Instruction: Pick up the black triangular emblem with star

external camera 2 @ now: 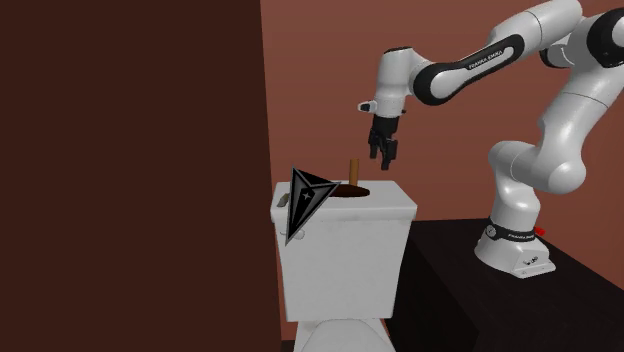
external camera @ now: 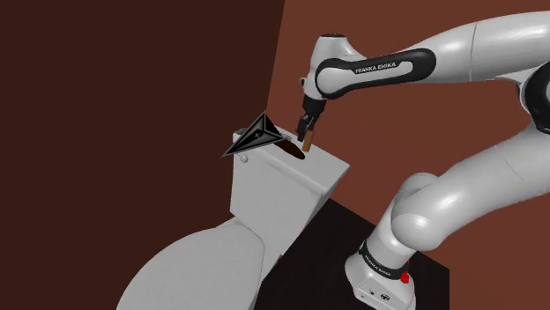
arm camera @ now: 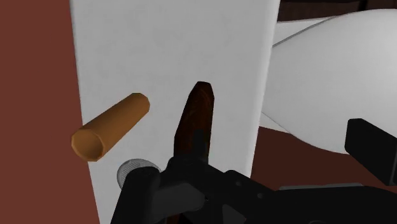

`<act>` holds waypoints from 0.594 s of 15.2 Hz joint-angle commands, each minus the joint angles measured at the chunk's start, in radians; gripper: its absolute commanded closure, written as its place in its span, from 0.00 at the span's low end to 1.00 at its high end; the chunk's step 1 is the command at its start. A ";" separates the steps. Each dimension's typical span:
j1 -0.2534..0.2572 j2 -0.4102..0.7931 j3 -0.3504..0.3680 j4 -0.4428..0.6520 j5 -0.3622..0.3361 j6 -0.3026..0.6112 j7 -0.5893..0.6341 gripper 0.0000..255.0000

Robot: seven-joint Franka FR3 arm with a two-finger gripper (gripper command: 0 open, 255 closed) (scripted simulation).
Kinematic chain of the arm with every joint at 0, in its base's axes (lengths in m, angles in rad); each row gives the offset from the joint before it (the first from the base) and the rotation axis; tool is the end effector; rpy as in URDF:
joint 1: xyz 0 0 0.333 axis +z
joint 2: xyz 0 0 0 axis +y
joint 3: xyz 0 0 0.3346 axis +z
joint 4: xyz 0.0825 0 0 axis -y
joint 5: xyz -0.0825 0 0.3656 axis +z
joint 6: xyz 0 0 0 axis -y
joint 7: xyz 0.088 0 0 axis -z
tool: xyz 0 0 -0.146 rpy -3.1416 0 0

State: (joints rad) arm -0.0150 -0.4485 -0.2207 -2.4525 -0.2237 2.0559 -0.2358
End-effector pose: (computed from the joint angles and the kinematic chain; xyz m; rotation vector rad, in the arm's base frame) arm 0.3777 -0.1134 0.4463 3.0232 0.1805 0.0337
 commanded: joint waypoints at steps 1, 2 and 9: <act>0.001 0.066 -0.021 0.024 -0.021 0.067 -0.049 0.00; 0.002 0.100 -0.031 0.036 -0.029 0.099 -0.071 0.00; 0.010 0.351 -0.083 0.162 -0.048 0.304 -0.229 0.00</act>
State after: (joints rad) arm -0.0044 -0.1465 -0.2921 -2.3300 -0.2777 2.3348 -0.4270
